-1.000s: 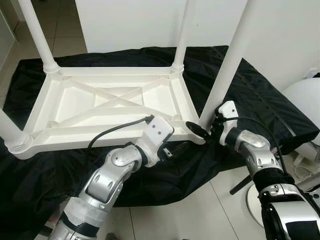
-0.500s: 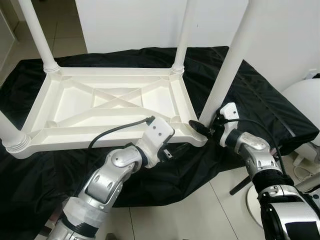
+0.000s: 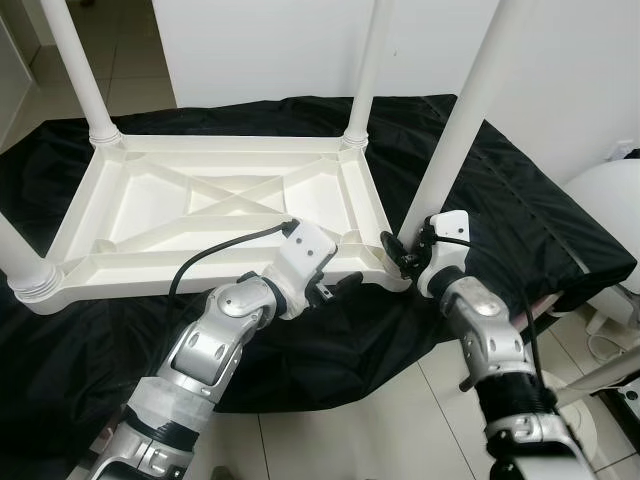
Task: Building children table
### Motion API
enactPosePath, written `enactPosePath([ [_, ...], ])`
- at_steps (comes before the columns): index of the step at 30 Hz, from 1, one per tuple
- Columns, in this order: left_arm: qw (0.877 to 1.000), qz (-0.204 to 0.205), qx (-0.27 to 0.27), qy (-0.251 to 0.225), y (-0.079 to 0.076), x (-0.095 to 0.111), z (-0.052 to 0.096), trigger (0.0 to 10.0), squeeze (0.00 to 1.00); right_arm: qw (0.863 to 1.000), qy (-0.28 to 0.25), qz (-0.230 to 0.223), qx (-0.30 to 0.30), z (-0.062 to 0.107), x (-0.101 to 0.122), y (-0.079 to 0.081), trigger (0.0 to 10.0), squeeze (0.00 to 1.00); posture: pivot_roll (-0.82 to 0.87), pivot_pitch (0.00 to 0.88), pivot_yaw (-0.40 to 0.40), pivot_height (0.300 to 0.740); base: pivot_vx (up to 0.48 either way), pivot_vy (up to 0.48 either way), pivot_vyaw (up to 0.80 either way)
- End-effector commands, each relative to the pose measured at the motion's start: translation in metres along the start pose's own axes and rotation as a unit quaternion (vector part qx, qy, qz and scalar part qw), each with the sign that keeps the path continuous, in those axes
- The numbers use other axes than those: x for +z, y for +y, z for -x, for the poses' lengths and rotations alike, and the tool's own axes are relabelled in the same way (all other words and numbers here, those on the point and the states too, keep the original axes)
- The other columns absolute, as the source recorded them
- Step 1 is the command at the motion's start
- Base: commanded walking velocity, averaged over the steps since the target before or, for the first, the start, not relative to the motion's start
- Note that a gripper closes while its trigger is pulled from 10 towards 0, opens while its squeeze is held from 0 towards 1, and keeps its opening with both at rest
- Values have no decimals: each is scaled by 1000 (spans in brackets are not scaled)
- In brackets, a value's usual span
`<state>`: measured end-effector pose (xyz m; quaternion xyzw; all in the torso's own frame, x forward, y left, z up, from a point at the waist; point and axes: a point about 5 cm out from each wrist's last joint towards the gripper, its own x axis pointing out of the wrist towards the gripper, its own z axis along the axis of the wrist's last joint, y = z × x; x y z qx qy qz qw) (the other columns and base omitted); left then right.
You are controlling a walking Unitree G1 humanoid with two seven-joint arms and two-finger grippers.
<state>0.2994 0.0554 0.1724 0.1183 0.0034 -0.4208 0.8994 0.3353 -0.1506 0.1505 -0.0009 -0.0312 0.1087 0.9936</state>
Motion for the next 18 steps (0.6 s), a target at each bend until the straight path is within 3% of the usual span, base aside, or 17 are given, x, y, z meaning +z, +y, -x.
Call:
enactPosePath([
  [1, 998, -9, 67, 3, 5, -3, 0, 10000, 0, 998, 11, -13, -54, 6, -6, 1, 10000, 0, -40, 43, -39, 740, 0, 0, 0],
  [2, 998, -9, 67, 3, 5, -3, 0, 10000, 0, 998, 11, -13, -54, 6, -6, 1, 10000, 0, -40, 43, -39, 740, 0, 0, 0],
  [3, 997, -21, 73, -2, 4, -2, 0, 10000, 0, 989, 7, -45, -139, 15, -10, 20, 10000, 0, -39, 44, -41, 740, 0, 0, 0],
  [4, 997, -25, 74, -4, 3, -2, -1, 10000, 0, 984, 5, -59, -168, 18, -9, 26, 10000, 0, -39, 44, -41, 740, 0, 0, 0],
  [6, 997, -25, 74, -4, 3, -2, -1, 10000, 0, 984, 5, -59, -168, 18, -9, 26, 10000, 0, -39, 44, -41, 740, 0, 0, 0],
  [9, 997, -28, 78, -7, 5, -2, -3, 10000, 0, 988, -6, -75, -136, 20, -2, 47, 10000, 0, -49, 42, -34, 740, 0, 0, 0],
  [12, 996, -33, 78, -10, 5, -1, -4, 10000, 0, 988, -8, -76, -135, 24, 1, 42, 10000, 0, -49, 40, -36, 740, 0, 0, 0],
  [13, 996, -34, 77, -11, 5, -1, -4, 10000, 0, 988, -8, -77, -135, 25, 2, 40, 10000, 90, -50, 39, -34, 740, 0, 0, 0],
  [14, 996, -34, 77, -11, 5, -1, -4, 10000, 0, 988, -8, -77, -135, 25, 2, 40, 10000, 90, -50, 39, -34, 740, 0, 0, 0],
  [15, 997, -31, 77, -12, 5, -1, -5, 10000, 0, 988, -11, -81, -133, 26, 4, 39, 10000, 1000, -50, 39, -34, 740, 0, 0, 0],
  [18, 997, -26, 72, -16, 4, -1, -4, 10000, 0, 988, -19, -80, -128, 28, 8, 38, 10000, 1000, -50, 38, -37, 740, 0, 0, 0],
])
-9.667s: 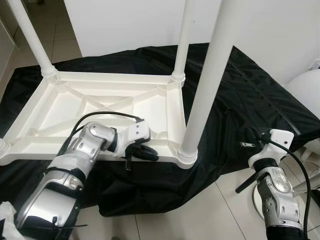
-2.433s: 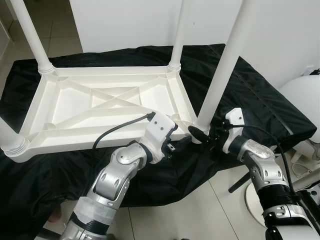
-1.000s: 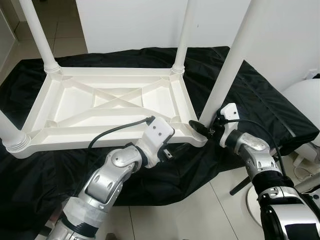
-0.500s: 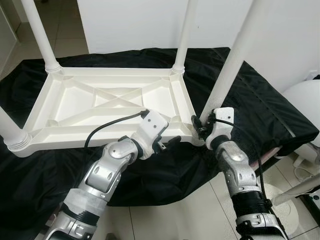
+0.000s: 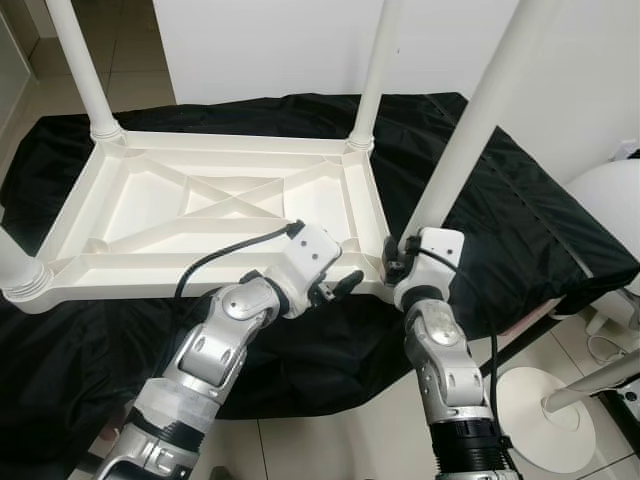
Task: Building children table
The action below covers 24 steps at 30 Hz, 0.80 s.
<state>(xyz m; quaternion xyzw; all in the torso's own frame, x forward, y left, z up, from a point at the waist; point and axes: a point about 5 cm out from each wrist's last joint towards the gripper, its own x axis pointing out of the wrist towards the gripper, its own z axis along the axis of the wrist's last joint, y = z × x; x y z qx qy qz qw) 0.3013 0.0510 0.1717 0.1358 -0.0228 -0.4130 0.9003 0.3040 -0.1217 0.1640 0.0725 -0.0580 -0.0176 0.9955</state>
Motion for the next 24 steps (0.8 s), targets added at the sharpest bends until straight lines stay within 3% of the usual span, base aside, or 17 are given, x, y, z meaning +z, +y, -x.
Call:
enactPosePath([
  [1, 998, 0, 58, -2, 5, -1, 1, 10000, 0, 1000, 14, -10, 2, 6, -6, -1, 10000, 1000, -50, 38, -37, 740, 0, 0, 0],
  [9, 999, 4, 49, -7, 3, -1, 3, 10000, 0, 1000, 11, 5, 28, 5, -2, -16, 10000, 1000, -46, 38, -40, 740, 0, 0, 0],
  [10, 999, 24, 37, -10, 4, -1, 6, 10000, 0, 996, 18, 7, 85, 4, -2, -27, 10000, 502, -38, 43, -45, 740, 0, 0, 0],
  [11, 999, 24, 37, -10, 4, -1, 6, 10000, 0, 996, 18, 7, 85, 4, -2, -27, 10000, 502, -38, 43, -45, 740, 0, 0, 0],
  [12, 999, 34, 29, -12, 4, -1, 7, 10000, 0, 992, 20, 14, 122, 4, -2, -31, 10000, 0, -37, 43, -45, 740, 0, 0, 0],
  [17, 999, 42, 9, -16, 2, -1, 10, 10000, 0, 976, 14, 63, 207, 2, -1, -39, 10000, 0, -34, 42, -38, 740, 0, 0, 0],
  [24, 998, 41, -40, -19, -8, 0, 13, 10000, 0, 958, 17, 78, 275, -7, 0, -45, 10000, 0, -30, 38, -33, 740, 0, 0, 0],
])
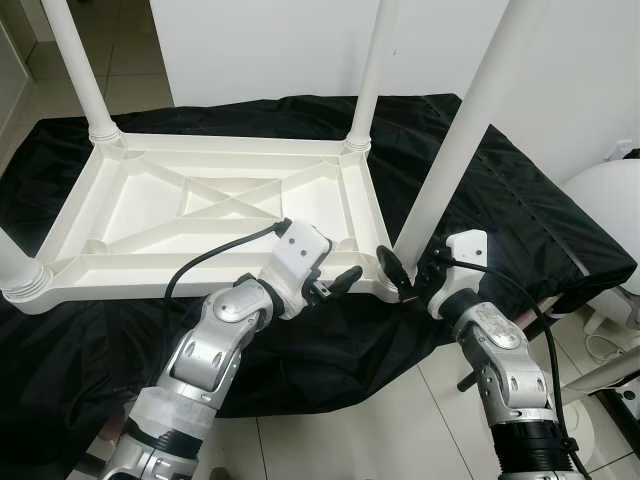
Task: Building children table
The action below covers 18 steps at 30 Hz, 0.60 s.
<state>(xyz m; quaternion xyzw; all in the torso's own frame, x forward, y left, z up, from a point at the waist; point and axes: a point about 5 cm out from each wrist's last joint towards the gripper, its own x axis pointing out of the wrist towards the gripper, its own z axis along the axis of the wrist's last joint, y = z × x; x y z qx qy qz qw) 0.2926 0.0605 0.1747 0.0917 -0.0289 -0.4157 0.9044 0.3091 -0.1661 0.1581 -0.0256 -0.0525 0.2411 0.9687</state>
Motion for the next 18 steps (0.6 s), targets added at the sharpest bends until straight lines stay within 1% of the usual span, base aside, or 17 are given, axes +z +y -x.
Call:
enactPosePath([
  [1, 998, 3, -57, 9, -11, -3, 1, 10000, 0, 999, -6, 3, 38, -3, 0, -3, 10000, 0, -28, 38, -30, 740, 0, 0, 0],
  [6, 997, 4, -73, 8, -14, -1, 3, 10000, 0, 998, -7, 9, 67, -9, 1, -6, 10000, 0, -23, 36, -27, 740, 0, 0, 0],
  [9, 996, -1, -94, 8, -17, 0, 5, 10000, 0, 995, 9, 14, 97, -18, -3, -9, 10000, 0, -12, 34, -24, 740, 0, 0, 0],
  [14, 995, -1, -98, 8, -17, 0, 6, 10000, 0, 994, 21, 20, 110, -21, -7, -10, 10000, 0, -7, 34, -24, 740, 0, 0, 0],
  [15, 995, -1, -98, 8, -17, 0, 6, 10000, 0, 992, 27, 24, 118, -22, -9, -10, 2314, 0, -4, 33, -26, 740, 0, 0, 0],
  [16, 995, -1, -97, 8, -17, 1, 6, 10000, 0, 991, 33, 27, 124, -23, -12, -10, 0, 0, 2, 34, -26, 740, 0, 0, 0],
  [18, 995, -1, -97, 8, -17, 2, 7, 10000, 0, 990, 37, 28, 131, -23, -15, -11, 0, 0, 5, 36, -29, 740, 0, 0, 0],
])
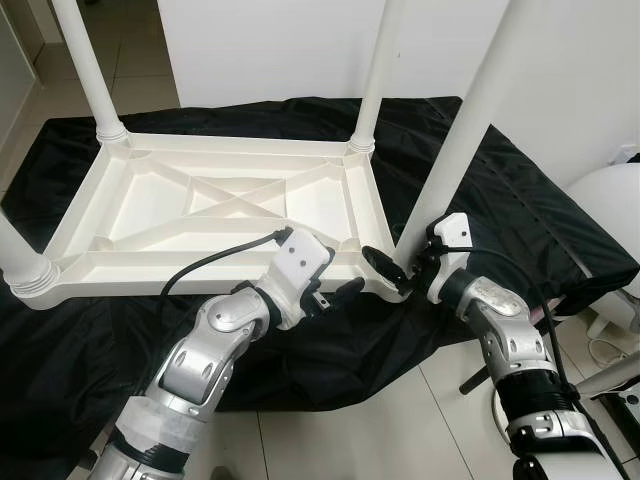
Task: Building children table
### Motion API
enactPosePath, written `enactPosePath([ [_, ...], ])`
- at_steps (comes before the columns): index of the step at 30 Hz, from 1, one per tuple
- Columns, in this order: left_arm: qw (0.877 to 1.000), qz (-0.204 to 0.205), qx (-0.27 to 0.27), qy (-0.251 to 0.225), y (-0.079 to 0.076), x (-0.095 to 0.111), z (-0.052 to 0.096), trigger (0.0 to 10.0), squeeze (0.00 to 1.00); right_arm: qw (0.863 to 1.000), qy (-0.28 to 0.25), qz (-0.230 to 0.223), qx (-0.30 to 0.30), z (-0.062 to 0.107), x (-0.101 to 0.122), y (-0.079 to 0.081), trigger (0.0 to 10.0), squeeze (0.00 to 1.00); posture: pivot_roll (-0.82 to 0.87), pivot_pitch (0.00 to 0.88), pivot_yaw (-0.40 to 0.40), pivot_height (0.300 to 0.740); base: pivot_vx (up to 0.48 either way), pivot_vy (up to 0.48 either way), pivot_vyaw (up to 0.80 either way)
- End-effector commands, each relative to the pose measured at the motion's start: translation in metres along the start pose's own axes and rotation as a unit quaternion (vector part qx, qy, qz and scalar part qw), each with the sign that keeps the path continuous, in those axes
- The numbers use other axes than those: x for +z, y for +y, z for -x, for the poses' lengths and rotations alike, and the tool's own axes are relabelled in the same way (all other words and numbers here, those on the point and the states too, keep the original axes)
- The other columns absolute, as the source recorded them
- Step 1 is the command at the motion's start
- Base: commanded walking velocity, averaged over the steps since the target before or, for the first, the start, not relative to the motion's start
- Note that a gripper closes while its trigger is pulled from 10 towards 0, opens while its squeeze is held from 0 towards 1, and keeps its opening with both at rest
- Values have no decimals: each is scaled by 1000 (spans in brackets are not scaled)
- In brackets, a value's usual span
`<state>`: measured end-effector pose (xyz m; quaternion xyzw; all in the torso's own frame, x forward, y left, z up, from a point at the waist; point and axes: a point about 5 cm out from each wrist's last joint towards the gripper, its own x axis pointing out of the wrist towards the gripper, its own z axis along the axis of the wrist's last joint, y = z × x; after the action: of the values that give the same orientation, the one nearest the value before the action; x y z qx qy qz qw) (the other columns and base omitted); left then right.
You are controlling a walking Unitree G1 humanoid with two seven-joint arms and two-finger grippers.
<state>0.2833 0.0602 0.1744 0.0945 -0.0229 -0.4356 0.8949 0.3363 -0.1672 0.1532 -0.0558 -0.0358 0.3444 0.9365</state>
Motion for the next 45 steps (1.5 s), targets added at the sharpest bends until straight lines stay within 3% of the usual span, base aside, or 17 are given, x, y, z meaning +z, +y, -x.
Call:
enactPosePath([
  [1, 997, -1, -75, 4, -10, 1, 0, 10000, 0, 1000, 18, 5, 21, -1, -7, 2, 0, 0, 5, 36, -29, 740, 0, 0, 0],
  [11, 998, -3, -68, 6, -10, 2, 1, 10000, 0, 999, 19, 0, 32, 2, -13, -2, 0, 0, 3, 36, -29, 740, 0, 0, 0],
  [12, 998, -3, -67, 5, -9, 2, 0, 10000, 0, 1000, 16, -4, 23, 3, -13, -2, 4275, 0, 0, 37, -29, 740, 0, 0, 0],
  [13, 998, -3, -67, 5, -9, 2, 0, 10000, 0, 1000, 14, -6, 17, 3, -13, -3, 4275, 0, 0, 37, -29, 740, 0, 0, 0],
  [14, 998, -3, -66, 5, -9, 3, 0, 10000, 0, 1000, 12, -14, 6, 4, -12, -2, 10000, 0, -3, 38, -29, 740, 0, 0, 0],
  [28, 998, 11, -54, -7, -8, 6, -2, 10000, 0, 989, 7, -55, -136, -2, -7, 10, 10000, 0, -23, 46, -27, 740, 0, 0, 0],
  [30, 999, 11, -50, -4, -7, 4, -1, 10000, 0, 977, 8, -78, -199, -4, -8, 18, 10000, 0, -22, 46, -33, 740, 0, 0, 0],
  [31, 999, 11, -50, -4, -7, 4, -1, 10000, 0, 977, 8, -78, -199, -4, -8, 18, 10000, 0, -22, 46, -33, 740, 0, 0, 0],
  [33, 999, 13, -46, -3, -6, 3, -1, 10000, 0, 960, 10, -95, -265, -5, -9, 28, 10000, 0, -22, 45, -37, 740, 0, 0, 0],
  [34, 999, 13, -46, -3, -6, 3, -1, 10000, 0, 960, 10, -95, -265, -5, -9, 28, 10000, 0, -22, 45, -37, 740, 0, 0, 0],
  [37, 999, 14, -43, -2, -5, 2, -1, 10000, 0, 942, 13, -106, -319, -3, -11, 35, 10000, 0, -22, 45, -40, 740, 0, 0, 0],
  [38, 999, 14, -42, -2, -5, 2, -1, 10000, 0, 924, 14, -108, -366, -2, -11, 39, 10000, 0, -23, 43, -43, 740, 0, 0, 0],
  [39, 999, 14, -42, -2, -5, 2, -1, 10000, 0, 924, 14, -108, -366, -2, -11, 39, 10000, 0, -23, 43, -43, 740, 0, 0, 0],
  [40, 999, 15, -42, -2, -5, 2, -1, 10000, 0, 908, 18, -124, -399, -2, -14, 45, 10000, 0, -23, 41, -44, 740, 0, 0, 0],
  [41, 999, 16, -42, -4, -6, 2, -2, 10000, 0, 907, 21, -136, -397, -7, -14, 54, 10000, 0, -23, 38, -44, 740, 0, 0, 0],
  [44, 999, 17, -43, -5, -6, 2, -3, 10000, 0, 908, 16, -149, -392, -10, -11, 60, 10000, 0, -29, 35, -40, 740, 0, 0, 0],
  [45, 999, 18, -43, -6, -6, 3, -4, 10000, 0, 914, 3, -153, -376, -13, -6, 63, 10000, 0, -29, 35, -40, 740, 0, 0, 0],
])
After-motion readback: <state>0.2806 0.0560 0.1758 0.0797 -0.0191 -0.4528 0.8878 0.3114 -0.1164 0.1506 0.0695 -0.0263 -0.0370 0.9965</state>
